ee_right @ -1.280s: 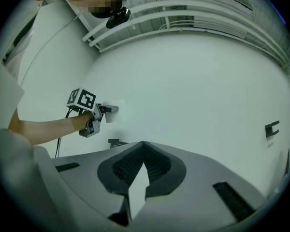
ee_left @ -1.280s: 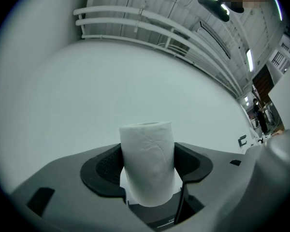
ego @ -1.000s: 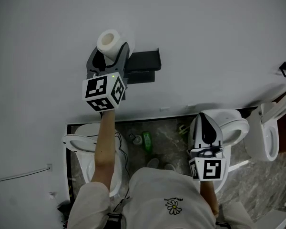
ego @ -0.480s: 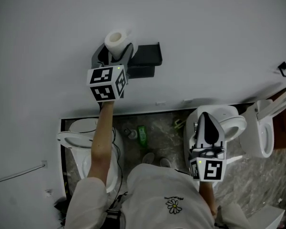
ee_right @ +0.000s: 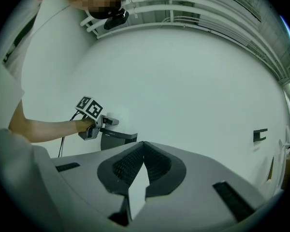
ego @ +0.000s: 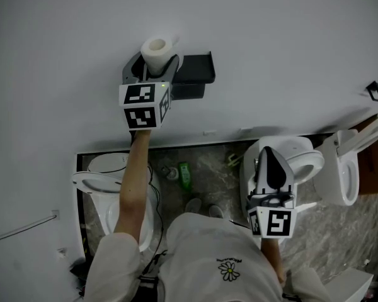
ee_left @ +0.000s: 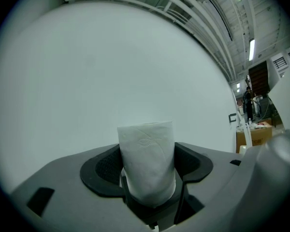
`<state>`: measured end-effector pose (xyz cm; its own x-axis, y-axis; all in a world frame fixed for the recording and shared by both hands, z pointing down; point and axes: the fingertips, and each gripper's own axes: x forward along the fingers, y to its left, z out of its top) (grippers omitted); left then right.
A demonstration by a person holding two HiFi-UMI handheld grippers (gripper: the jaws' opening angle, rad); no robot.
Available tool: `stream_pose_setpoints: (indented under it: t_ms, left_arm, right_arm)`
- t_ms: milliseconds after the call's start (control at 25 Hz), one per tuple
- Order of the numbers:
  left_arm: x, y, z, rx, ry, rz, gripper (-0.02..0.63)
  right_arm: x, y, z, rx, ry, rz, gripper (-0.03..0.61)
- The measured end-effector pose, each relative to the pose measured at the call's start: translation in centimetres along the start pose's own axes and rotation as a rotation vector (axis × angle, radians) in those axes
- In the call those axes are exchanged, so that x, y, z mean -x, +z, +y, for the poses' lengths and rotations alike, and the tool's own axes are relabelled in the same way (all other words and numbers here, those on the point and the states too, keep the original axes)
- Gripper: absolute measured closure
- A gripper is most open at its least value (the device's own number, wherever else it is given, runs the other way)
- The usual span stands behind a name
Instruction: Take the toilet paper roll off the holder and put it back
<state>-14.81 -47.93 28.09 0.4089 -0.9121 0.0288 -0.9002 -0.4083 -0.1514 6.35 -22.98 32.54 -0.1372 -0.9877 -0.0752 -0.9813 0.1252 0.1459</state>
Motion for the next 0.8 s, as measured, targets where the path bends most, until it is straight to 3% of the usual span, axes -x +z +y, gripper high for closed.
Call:
stream_pose_setpoints:
  t_ms: [520, 800]
  left_arm:
    - [0.2, 0.0, -0.4, -0.037, 0.026, -0.03, 0.28]
    - [1.8, 3.9, -0.5, -0.06, 0.052, -0.127, 0.242]
  right_arm:
    - [0.1, 0.3, 0.0, -0.008, 0.009, -0.018, 0.568]
    - [0.3, 0.5, 0.2, -0.006, 0.023, -0.03, 0.568]
